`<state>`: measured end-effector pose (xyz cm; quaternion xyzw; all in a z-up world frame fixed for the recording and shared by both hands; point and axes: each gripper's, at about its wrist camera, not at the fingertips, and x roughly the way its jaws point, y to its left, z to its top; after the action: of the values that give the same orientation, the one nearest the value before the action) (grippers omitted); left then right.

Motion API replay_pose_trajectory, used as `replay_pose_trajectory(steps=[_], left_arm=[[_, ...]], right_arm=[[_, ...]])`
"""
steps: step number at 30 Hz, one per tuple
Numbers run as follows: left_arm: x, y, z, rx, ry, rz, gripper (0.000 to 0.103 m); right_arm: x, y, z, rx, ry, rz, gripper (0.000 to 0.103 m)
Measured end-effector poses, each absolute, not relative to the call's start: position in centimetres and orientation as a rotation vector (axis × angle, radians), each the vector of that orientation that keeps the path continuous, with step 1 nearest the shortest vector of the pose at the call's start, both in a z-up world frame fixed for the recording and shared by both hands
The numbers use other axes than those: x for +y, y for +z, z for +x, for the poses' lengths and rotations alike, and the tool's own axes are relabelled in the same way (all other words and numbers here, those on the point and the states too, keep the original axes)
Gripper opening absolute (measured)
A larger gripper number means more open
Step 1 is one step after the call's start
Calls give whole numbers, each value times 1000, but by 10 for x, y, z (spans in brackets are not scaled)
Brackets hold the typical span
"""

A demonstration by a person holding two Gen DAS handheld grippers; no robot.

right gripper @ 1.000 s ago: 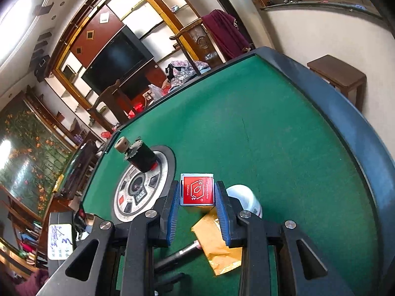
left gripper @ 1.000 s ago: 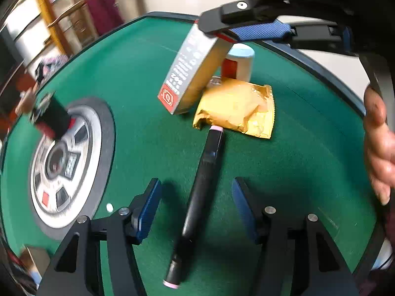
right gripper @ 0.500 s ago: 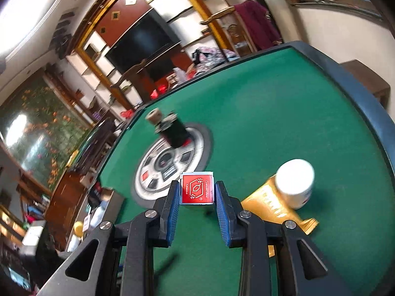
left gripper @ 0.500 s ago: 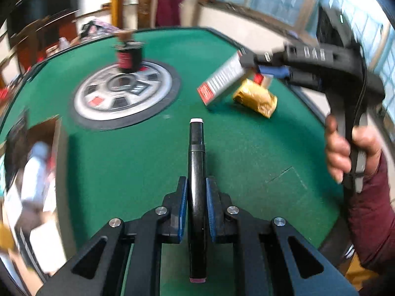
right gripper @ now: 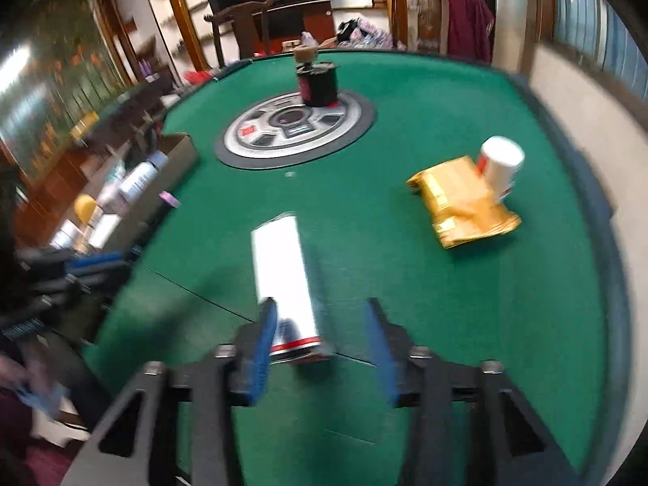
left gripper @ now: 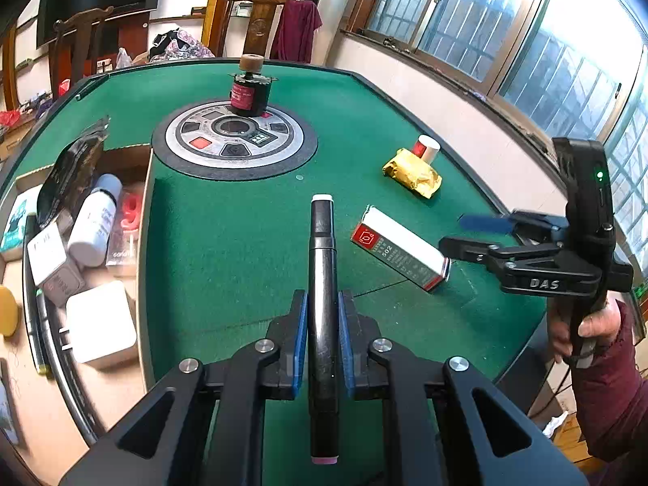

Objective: Organize objects

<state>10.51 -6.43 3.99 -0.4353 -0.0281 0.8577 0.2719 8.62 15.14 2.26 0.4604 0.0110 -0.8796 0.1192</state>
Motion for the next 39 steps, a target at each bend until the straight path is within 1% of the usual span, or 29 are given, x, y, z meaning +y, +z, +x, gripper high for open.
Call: replay_pose_trajectory(steps=[1, 2, 4, 6, 9, 10, 11, 12, 13, 19, 22, 28, 31, 35, 39], left_arm=[[-67, 40, 107, -88, 2307, -1172, 14], [-69, 40, 108, -102, 2306, -1173, 14], [-75, 38, 109, -128, 2309, -1179, 14], [-81, 38, 111, -146, 2318, -1181, 14], [-95, 43, 117, -171, 2341, -1169, 14], [-101, 47, 120, -179, 2354, -1160, 14], [-106, 49, 122, -183, 2364, -1156, 14], [-110, 51, 124, -186, 2375, -1152, 14], [-117, 54, 127, -190, 2391, -1147, 14], [-144, 64, 139, -186, 2477, -1117, 14], [-164, 71, 143, -204, 2530, -1103, 14], [-206, 71, 144, -258, 2635, -1132, 14], [-221, 63, 145, -275, 2664, -1172, 14], [-236, 52, 143, -285, 2694, -1216, 15], [-245, 46, 133, -265, 2716, -1254, 15]], right_arm=[[151, 27, 88, 64, -2596, 1330, 82], [150, 33, 89, 82, -2618, 1303, 89], [144, 37, 88, 86, -2623, 1272, 91], [133, 35, 82, 106, -2600, 1275, 91], [108, 17, 72, 241, -2606, 1308, 90], [102, 11, 72, 266, -2606, 1322, 81], [98, 5, 69, 290, -2602, 1346, 58], [95, -2, 65, 312, -2592, 1382, 42], [93, -9, 62, 318, -2581, 1424, 29], [100, -4, 63, 176, -2592, 1409, 30], [95, 16, 70, 110, -2585, 1349, 30], [45, 65, 79, 40, -2464, 1197, 30], [13, 75, 79, -10, -2354, 1180, 30], [-38, 70, 76, -29, -2224, 1192, 30], [-85, 46, 76, -28, -2114, 1256, 30]])
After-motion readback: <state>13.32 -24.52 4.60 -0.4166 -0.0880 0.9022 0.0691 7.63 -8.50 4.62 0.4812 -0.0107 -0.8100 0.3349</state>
